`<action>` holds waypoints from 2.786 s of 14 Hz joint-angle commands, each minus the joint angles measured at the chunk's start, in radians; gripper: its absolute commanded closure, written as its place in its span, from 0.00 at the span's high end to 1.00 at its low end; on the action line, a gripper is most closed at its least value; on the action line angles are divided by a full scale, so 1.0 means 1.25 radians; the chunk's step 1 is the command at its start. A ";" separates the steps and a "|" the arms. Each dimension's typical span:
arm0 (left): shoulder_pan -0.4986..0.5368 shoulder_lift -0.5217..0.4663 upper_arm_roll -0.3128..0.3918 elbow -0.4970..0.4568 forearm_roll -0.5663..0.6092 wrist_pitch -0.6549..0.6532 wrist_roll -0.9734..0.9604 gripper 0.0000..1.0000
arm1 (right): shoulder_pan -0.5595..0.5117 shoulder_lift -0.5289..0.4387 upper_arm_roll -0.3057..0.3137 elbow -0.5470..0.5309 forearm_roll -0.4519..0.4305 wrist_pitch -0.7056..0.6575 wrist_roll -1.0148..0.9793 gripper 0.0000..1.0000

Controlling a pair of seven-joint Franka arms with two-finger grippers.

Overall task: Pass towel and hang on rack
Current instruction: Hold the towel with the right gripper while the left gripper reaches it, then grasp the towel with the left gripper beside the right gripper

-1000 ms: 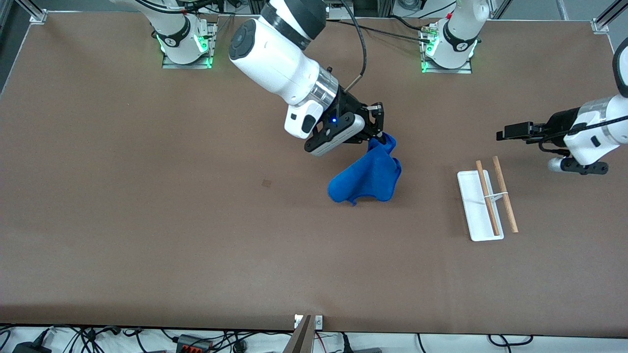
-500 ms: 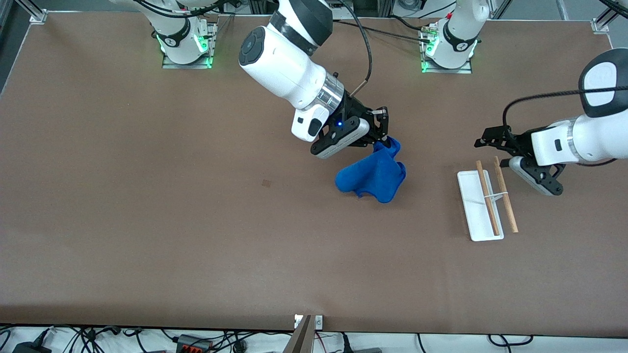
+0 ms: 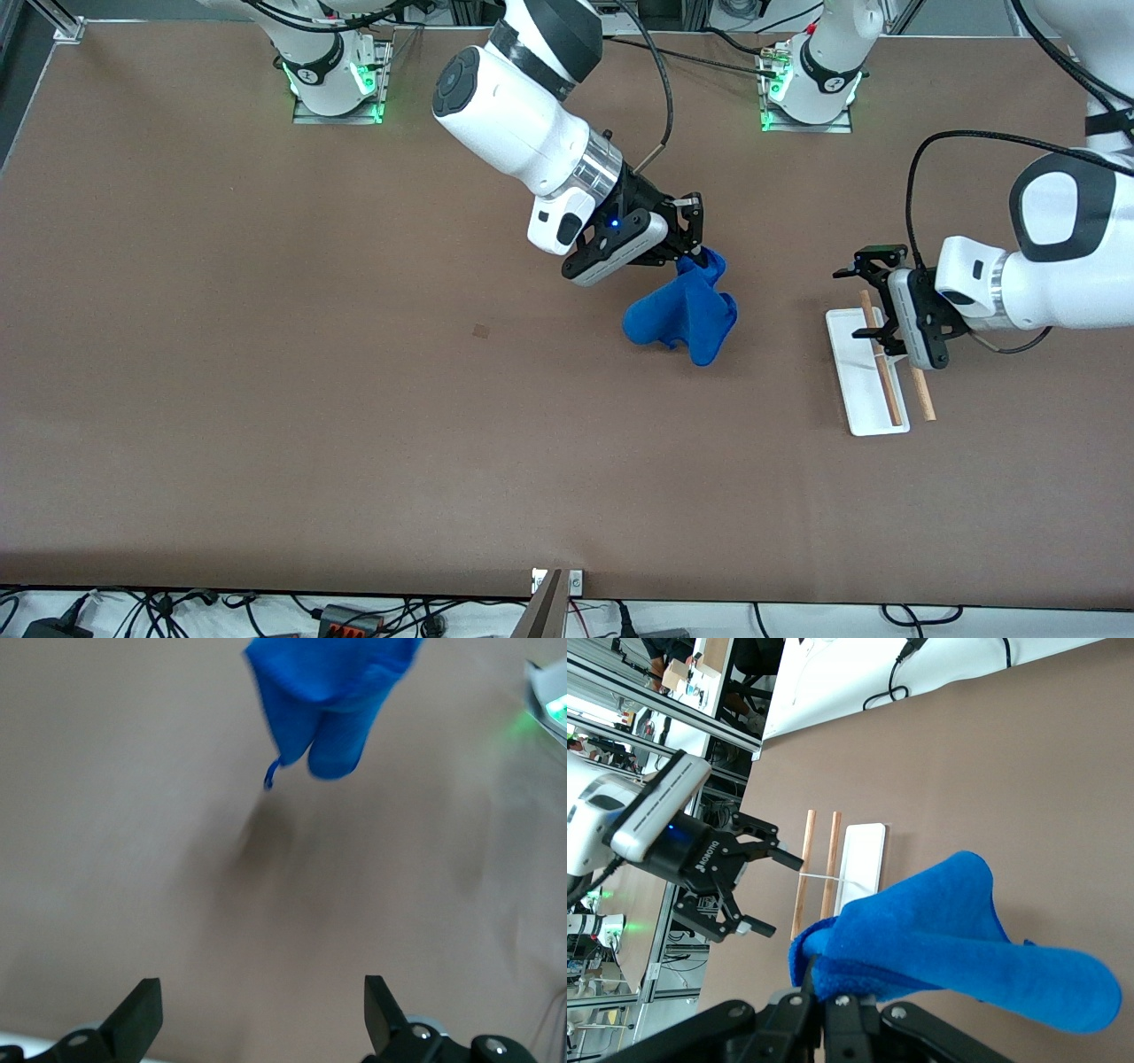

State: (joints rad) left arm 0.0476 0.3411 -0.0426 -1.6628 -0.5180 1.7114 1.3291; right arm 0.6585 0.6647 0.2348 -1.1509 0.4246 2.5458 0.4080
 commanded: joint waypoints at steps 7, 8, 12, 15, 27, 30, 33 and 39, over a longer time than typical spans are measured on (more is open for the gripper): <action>0.000 0.108 -0.011 -0.055 -0.264 0.010 0.432 1.00 | 0.024 0.022 -0.003 0.014 -0.002 0.051 0.012 0.00; 0.000 0.116 -0.013 -0.072 -0.301 0.013 0.450 1.00 | 0.024 0.022 -0.003 0.014 -0.002 0.051 0.012 0.00; -0.028 0.154 -0.013 -0.087 -0.367 0.058 0.515 1.00 | 0.024 0.022 -0.003 0.014 -0.003 0.051 0.012 0.00; -0.054 0.192 -0.013 -0.091 -0.454 0.088 0.616 1.00 | 0.025 0.022 -0.003 0.010 -0.005 0.051 0.011 0.00; -0.102 0.265 -0.016 -0.077 -0.663 0.148 0.782 1.00 | 0.025 0.022 -0.004 0.005 -0.005 0.086 0.009 0.00; -0.113 0.277 -0.016 -0.041 -0.690 0.153 0.792 1.00 | 0.038 0.027 -0.004 0.004 -0.005 0.089 0.012 0.00; -0.122 0.288 -0.016 -0.011 -0.701 0.181 0.791 1.00 | 0.043 0.033 -0.004 0.004 -0.005 0.111 0.011 0.00; -0.140 0.287 -0.016 -0.011 -0.701 0.189 0.791 0.20 | 0.044 0.040 -0.004 0.004 -0.006 0.121 0.010 0.00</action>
State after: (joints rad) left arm -0.1211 0.6817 -0.0640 -1.6975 -1.3675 1.9399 2.2894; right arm 0.7053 0.7125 0.2343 -1.1540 0.4239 2.6821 0.4081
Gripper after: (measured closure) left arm 0.388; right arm 0.978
